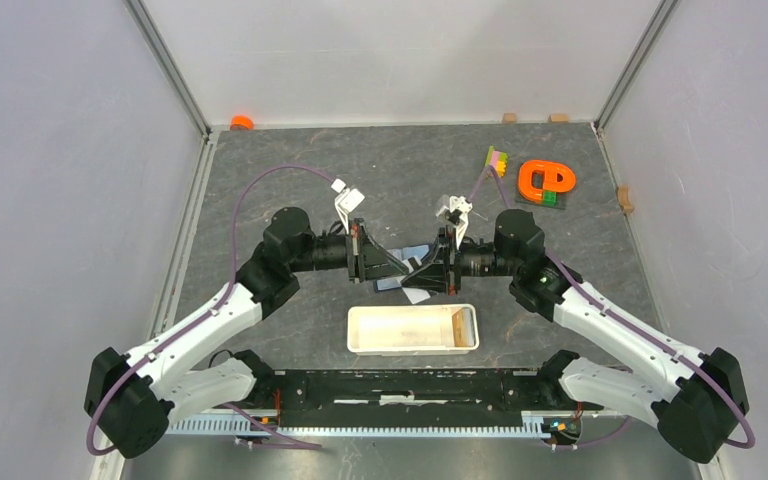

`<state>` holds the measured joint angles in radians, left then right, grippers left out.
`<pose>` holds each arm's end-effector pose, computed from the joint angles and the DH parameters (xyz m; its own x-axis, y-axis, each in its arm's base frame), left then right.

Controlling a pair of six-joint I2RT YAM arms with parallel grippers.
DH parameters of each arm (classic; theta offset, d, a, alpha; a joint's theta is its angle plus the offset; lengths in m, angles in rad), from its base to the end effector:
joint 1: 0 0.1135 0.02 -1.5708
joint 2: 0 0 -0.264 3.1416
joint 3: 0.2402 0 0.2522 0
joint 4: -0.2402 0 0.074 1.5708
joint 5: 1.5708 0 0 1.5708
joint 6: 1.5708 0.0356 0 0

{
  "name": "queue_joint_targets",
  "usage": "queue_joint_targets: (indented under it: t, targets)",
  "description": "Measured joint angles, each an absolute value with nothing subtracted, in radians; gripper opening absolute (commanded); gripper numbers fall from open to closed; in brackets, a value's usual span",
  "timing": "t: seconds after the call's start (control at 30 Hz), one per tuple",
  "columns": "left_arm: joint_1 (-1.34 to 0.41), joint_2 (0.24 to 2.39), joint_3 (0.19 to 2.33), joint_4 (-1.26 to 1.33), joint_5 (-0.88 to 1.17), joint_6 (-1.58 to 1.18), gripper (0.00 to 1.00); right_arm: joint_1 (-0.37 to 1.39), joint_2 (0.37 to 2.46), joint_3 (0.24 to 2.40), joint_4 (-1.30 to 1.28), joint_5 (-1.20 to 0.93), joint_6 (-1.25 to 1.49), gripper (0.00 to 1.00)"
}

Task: Put the credit cards into the card holder
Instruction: Pick up the credit card from the storage box.

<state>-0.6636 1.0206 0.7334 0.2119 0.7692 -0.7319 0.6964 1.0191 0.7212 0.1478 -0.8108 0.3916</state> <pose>0.1684 -0.1631 0.3192 -0.7050 -0.0583 -0.7068 0.6961 0.1342 -0.7053 0.1605 0.1679 0.3091 -0.4845 -0.0624 -0.8725 -0.8729 0.1002 0.4776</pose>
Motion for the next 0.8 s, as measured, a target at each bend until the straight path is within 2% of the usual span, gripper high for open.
queue_joint_targets:
  t: [0.07, 0.1, 0.17, 0.23, 0.37, 0.57, 0.63, 0.73, 0.77, 0.8]
  targets:
    - [-0.665, 1.021, 0.733, 0.206, 0.770, -0.717, 0.02, 0.696, 1.020, 0.722, 0.133, -0.809, 0.393, 0.49]
    - [-0.666, 1.021, 0.733, 0.202, 0.770, -0.716, 0.02, 0.696, 1.019, 0.723, 0.121, -0.802, 0.382, 0.58]
    - [-0.667, 1.019, 0.733, 0.185, 0.763, -0.709, 0.02, 0.696, 1.017, 0.724, 0.085, -0.780, 0.363, 0.65]
    - [-0.667, 1.019, 0.733, 0.167, 0.762, -0.701, 0.02, 0.691, 1.013, 0.724, 0.047, -0.757, 0.344, 0.65]
    - [-0.667, 1.020, 0.734, 0.137, 0.768, -0.687, 0.02, 0.676, 0.992, 0.724, -0.018, -0.730, 0.317, 0.55]
    - [-0.667, 1.021, 0.734, 0.107, 0.774, -0.672, 0.02, 0.663, 0.967, 0.724, -0.036, -0.735, 0.308, 0.28]
    - [-0.667, 1.026, 0.734, 0.101, 0.778, -0.672, 0.02, 0.662, 0.968, 0.721, -0.013, -0.751, 0.321, 0.14]
    - [-0.664, 1.033, 0.734, 0.097, 0.788, -0.667, 0.03, 0.660, 0.968, 0.708, 0.030, -0.782, 0.352, 0.02]
    - [-0.663, 1.034, 0.734, 0.097, 0.788, -0.661, 0.11, 0.657, 0.970, 0.704, 0.041, -0.789, 0.363, 0.00]
    - [-0.663, 1.036, 0.734, 0.094, 0.787, -0.654, 0.30, 0.656, 0.974, 0.703, 0.045, -0.789, 0.370, 0.00]
